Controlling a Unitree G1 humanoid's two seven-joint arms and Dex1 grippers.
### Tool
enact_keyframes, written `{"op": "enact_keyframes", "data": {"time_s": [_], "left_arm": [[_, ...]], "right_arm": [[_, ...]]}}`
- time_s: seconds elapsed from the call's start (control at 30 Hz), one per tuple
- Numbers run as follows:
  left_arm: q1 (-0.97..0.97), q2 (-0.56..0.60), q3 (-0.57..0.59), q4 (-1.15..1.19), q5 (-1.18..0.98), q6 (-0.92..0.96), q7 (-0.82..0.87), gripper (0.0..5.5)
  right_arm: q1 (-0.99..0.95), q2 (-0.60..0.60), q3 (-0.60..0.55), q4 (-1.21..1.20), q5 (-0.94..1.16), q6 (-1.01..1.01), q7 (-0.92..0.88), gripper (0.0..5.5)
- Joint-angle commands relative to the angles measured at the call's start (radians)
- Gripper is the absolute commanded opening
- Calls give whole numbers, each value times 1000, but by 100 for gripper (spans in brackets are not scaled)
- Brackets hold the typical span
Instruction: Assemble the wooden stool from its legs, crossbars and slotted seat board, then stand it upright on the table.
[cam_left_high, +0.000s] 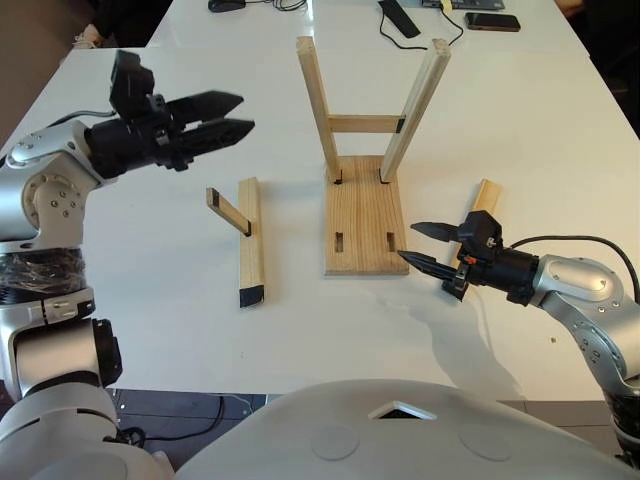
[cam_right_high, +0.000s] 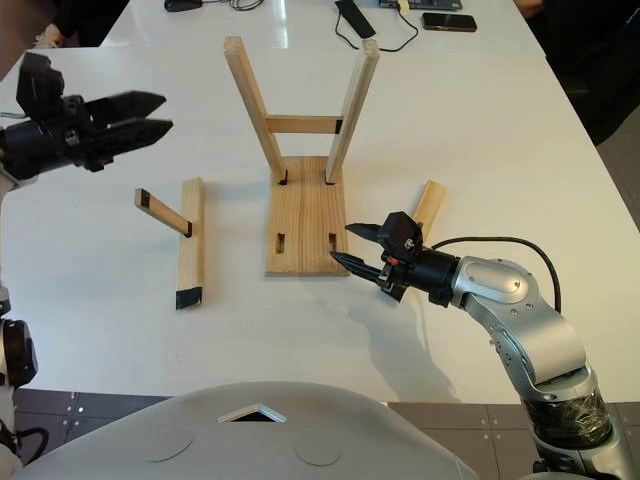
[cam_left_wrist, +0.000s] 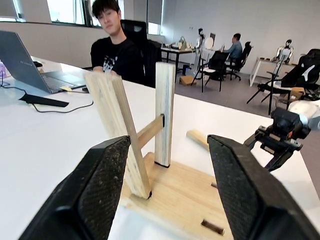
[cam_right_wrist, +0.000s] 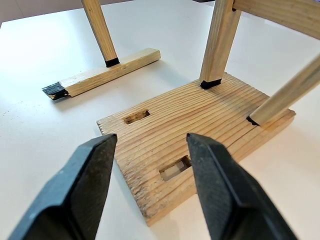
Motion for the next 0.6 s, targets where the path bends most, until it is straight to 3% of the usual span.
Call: {"op": "enact_keyframes", "data": {"time_s": [0.03,0.17,0.33,0.4,0.6], "left_arm": [[-12,-15,30,-57,-48,51,49,284],[141,-44,-54,-41,51,-29,22,284],[315,-136,-163,182,212,-208,20,284],[309,-164,-164,241,222,-247,43,284],[64,-110,-16,-22,-48,-61,129,284]], "right_arm": [[-11,-1,-2,1,2,-4,3,257],[-18,-6,5,9,-1,-5,12,257],[-27,-12,13,21,-2,-6,29,257],[-33,-14,17,25,-2,-6,36,257],[-14,-10,3,17,-1,-9,30,257]]}}
